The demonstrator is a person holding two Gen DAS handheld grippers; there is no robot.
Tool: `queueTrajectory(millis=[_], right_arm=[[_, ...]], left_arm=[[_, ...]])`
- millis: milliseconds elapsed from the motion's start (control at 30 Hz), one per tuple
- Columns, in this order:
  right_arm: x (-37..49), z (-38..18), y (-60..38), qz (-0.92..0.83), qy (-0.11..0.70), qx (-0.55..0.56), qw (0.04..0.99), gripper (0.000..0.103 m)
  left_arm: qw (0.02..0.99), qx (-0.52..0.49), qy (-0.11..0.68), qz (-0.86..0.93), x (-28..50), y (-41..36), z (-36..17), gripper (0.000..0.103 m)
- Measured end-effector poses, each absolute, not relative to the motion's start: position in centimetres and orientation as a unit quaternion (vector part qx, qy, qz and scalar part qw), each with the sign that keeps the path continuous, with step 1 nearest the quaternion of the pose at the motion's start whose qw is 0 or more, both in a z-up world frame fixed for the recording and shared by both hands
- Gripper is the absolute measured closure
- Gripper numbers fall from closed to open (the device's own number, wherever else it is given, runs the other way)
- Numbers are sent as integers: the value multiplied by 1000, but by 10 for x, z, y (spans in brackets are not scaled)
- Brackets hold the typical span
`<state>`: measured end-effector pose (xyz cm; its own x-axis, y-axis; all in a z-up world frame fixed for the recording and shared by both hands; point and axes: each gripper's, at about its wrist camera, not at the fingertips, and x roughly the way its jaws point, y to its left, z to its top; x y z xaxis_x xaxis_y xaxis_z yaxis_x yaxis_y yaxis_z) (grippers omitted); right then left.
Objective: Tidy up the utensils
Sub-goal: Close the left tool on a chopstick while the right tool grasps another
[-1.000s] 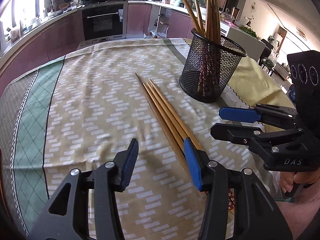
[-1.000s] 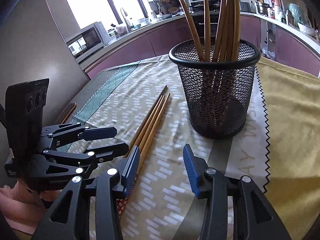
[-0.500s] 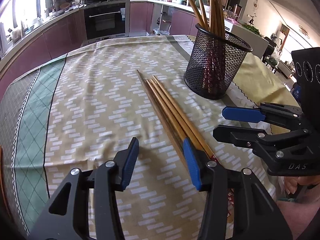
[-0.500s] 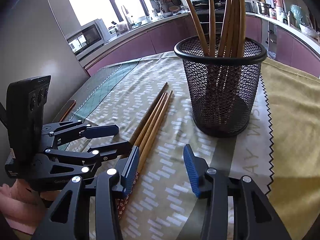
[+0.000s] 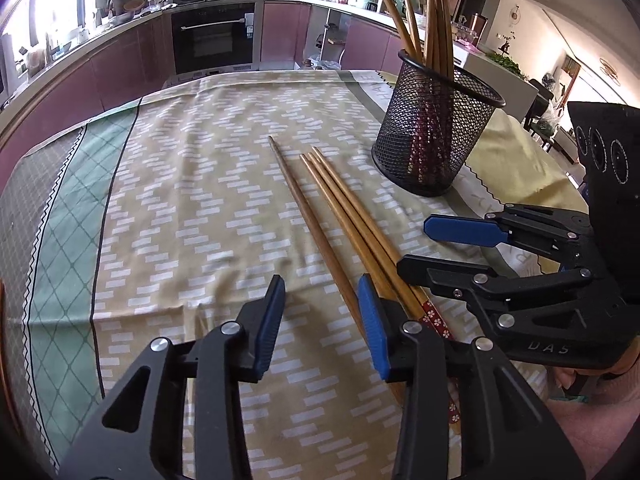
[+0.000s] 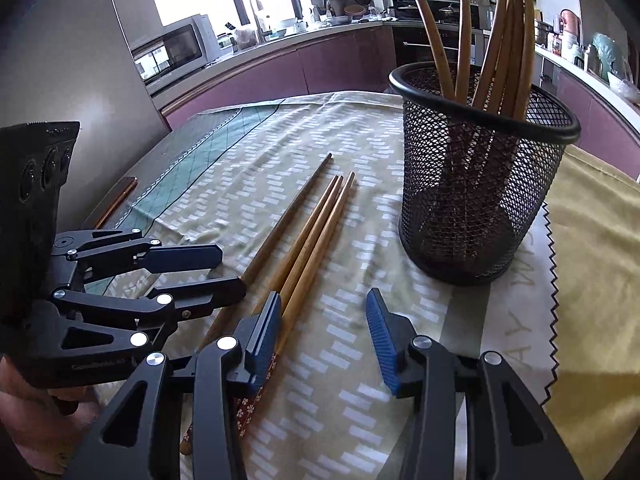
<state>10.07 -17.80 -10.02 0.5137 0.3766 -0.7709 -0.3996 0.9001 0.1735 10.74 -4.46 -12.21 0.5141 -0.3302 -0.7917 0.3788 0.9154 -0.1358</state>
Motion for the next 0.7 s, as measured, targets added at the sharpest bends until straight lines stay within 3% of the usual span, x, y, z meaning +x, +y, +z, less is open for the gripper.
queueTrajectory(millis=[167, 333, 700], right_arm=[[100, -100, -175, 216, 440, -30, 871, 63], [101, -101, -174, 204, 446, -45, 870, 75], [119, -102, -162, 195, 447, -67, 871, 76]], left_arm=[[869, 28, 449, -207, 107, -44, -122, 66], [868, 28, 450, -209, 111, -43, -122, 65], [863, 27, 460, -206, 143, -49, -122, 68]])
